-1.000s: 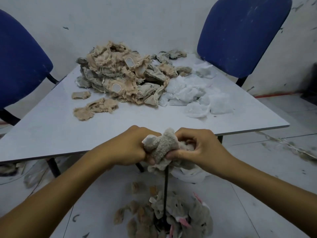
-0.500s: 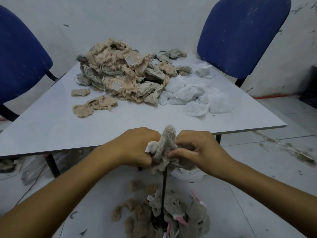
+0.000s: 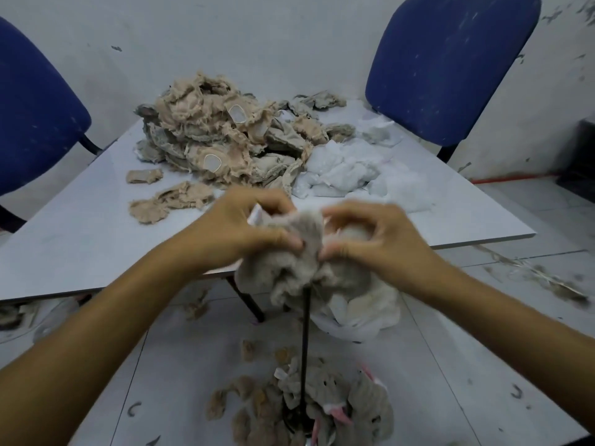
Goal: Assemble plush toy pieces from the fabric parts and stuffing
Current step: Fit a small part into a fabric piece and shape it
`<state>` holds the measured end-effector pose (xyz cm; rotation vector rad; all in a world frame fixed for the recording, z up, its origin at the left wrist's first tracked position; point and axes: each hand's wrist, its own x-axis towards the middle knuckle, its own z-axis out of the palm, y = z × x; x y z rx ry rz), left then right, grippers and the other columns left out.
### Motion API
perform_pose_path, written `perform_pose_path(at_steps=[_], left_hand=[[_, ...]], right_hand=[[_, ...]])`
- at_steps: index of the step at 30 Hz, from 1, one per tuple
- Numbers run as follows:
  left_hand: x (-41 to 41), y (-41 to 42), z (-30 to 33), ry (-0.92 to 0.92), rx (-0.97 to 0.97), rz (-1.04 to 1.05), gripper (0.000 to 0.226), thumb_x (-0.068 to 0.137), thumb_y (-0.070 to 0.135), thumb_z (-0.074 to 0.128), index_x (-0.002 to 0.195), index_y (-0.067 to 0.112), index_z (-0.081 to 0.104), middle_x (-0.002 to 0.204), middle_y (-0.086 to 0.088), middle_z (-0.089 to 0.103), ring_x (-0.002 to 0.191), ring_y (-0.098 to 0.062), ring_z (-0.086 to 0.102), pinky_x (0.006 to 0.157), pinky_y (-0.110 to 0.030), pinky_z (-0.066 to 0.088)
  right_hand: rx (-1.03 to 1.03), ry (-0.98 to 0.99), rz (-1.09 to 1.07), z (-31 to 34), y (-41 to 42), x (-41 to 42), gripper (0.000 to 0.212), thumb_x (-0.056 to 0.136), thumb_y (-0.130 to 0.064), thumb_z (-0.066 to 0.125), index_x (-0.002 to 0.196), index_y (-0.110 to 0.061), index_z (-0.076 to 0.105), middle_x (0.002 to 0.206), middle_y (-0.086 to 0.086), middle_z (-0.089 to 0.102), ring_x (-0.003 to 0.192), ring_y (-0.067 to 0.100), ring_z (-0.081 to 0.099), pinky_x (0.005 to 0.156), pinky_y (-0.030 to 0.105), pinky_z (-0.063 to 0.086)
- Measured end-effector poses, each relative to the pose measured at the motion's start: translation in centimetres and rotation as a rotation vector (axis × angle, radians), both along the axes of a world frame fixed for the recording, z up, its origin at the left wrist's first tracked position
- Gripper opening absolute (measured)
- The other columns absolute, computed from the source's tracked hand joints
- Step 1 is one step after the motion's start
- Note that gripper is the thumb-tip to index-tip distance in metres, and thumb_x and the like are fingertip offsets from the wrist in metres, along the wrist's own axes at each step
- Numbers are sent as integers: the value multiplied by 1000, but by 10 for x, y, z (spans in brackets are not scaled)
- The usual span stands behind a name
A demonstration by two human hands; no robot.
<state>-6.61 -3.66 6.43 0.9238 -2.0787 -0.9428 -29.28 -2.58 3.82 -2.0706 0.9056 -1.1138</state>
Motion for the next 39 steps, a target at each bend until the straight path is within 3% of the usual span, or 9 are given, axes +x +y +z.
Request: perform_pose_path(at_steps=[3, 5, 9, 13, 22, 26, 32, 36, 39], left_hand=[[0, -18, 13, 365, 108, 135, 17, 69, 25, 84, 79, 21, 71, 86, 0, 72, 83, -18, 71, 70, -34, 61], [-4, -35, 14, 291, 126, 295, 21, 74, 26, 83, 91, 23, 70, 97, -3, 69, 90, -21, 68, 70, -35, 59], [-5, -56, -16, -565, -281, 675, 49, 83, 16, 75, 127, 24, 56, 120, -7, 53, 110, -25, 49, 87, -40, 46], [-20, -59, -27, -469, -336, 293, 19, 91, 13, 67, 110, 16, 71, 106, -1, 65, 96, -13, 60, 87, -33, 50], [-37, -74, -25, -629, -197, 162, 18, 91, 27, 67, 108, 25, 67, 92, 9, 63, 77, 1, 59, 66, -13, 42], [-38, -75, -26, -632, -170, 216, 16, 89, 22, 69, 105, 22, 67, 85, 9, 64, 78, -5, 59, 70, -24, 47], [-53, -70, -40, -636, -422, 310, 10, 92, 18, 60, 93, 8, 60, 89, -2, 52, 80, -20, 50, 72, -36, 45], [-59, -71, -44, -579, -445, 297, 14, 91, 12, 58, 82, 14, 48, 79, 3, 43, 75, -19, 44, 63, -28, 28], [-56, -72, -46, -449, -287, 353, 12, 89, 18, 62, 80, 18, 56, 70, 8, 57, 69, -12, 53, 55, -20, 33]], right_hand=[[-6, -282, -98, 29, -21, -3, 33, 77, -23, 82, 107, -27, 70, 97, -12, 74, 90, 5, 70, 76, 21, 58], [-2, -261, -190, 35, -40, -2, 26, 85, -22, 77, 110, -26, 70, 107, -10, 72, 98, 6, 68, 83, 28, 59], [-63, 322, -465, 5, -73, -17, 24, 101, -22, 56, 124, -25, 62, 122, -2, 64, 102, 11, 61, 89, 30, 50], [-22, 906, -580, -30, -88, -35, 43, 94, -10, 52, 136, -18, 49, 129, 14, 55, 116, 36, 45, 88, 43, 44], [-112, 644, -574, -23, -92, -35, 20, 92, -22, 60, 110, -17, 68, 96, 1, 52, 100, 31, 52, 82, 43, 46], [-142, 355, -612, -14, -91, -36, 15, 99, -16, 49, 114, -20, 51, 104, 5, 44, 85, 23, 52, 69, 32, 44], [543, -482, -363, 13, -76, -9, 23, 102, -11, 48, 117, -23, 36, 112, 11, 52, 71, 21, 68, 59, 35, 61], [350, -218, -441, -6, -58, 7, 41, 88, -11, 67, 118, -27, 45, 90, -5, 53, 54, 0, 65, 49, 21, 53], [182, -46, -501, -24, -51, 14, 47, 84, -20, 70, 121, -33, 44, 77, 0, 61, 59, 15, 68, 56, 39, 58]])
